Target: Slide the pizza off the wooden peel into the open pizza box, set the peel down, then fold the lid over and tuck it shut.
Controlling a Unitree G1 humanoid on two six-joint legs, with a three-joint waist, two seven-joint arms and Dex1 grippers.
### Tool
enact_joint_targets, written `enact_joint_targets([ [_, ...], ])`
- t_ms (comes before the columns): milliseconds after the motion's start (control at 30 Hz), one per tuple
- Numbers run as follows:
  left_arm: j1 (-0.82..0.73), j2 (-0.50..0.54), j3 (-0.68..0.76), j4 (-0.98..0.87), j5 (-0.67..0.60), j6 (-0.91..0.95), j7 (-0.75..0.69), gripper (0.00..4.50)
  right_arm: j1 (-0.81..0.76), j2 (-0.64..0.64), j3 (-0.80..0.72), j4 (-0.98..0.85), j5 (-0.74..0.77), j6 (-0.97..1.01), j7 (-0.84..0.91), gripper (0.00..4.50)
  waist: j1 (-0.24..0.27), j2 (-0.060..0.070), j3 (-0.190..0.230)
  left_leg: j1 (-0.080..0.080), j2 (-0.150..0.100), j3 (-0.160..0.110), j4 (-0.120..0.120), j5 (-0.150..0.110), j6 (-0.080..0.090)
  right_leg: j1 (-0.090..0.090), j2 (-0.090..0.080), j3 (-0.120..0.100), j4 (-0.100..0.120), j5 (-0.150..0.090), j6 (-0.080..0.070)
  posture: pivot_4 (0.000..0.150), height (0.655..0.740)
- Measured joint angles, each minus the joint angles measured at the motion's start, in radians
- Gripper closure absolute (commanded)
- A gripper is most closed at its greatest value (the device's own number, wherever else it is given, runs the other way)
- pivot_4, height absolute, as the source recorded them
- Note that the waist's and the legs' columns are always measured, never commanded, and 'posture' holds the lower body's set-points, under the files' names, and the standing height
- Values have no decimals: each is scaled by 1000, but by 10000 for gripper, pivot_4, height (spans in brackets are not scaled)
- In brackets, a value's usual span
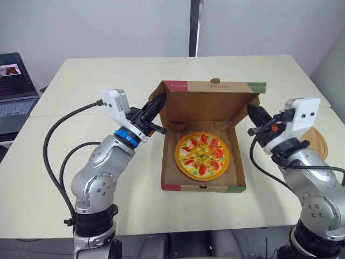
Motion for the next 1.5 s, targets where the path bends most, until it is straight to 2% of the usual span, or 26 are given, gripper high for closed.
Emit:
enact_joint_targets([
  [233,28,34,-18,16,45,-67,-80,45000,29,-7,20,-2,0,-37,-3,44609,0,0,0,1,0,0,-1,0,0,1,0,0,-1,0,0,1500,7400],
  [333,42,35,-21,16,56,-79,-91,39450,32,-7,24,-2,0,-40,-5,45000,0,0,0,2,0,0,-1,0,0,1,0,0,-1,0,0,1500,7400],
  [400,50,38,-25,16,58,-79,-94,33905,34,-7,32,-2,0,-40,-6,45000,0,0,0,2,0,0,-1,0,0,2,0,0,-1,0,0,1500,7400],
  [533,66,45,-34,5,60,-79,-94,33905,42,-7,36,-2,2,-40,-12,45000,1,0,0,11,0,0,-6,-1,1,10,0,0,-5,0,0,1500,7400],
  [700,83,45,-32,0,63,-84,-92,44868,51,-7,37,-7,4,-39,-20,45000,1,0,0,14,1,0,-11,-1,3,13,1,-1,-9,0,0,1500,7400],
  [1133,107,96,-39,-12,110,-130,-126,44868,61,-8,44,-17,14,-43,-31,45000,0,1,-1,14,2,0,-12,0,1,13,1,0,-12,0,0,1500,7400],
  [1500,176,87,-52,-83,106,-139,-115,44868,90,1,55,-33,22,-55,-51,45000,0,1,-1,14,3,0,-12,0,1,13,1,0,-13,0,0,1500,7400],
])
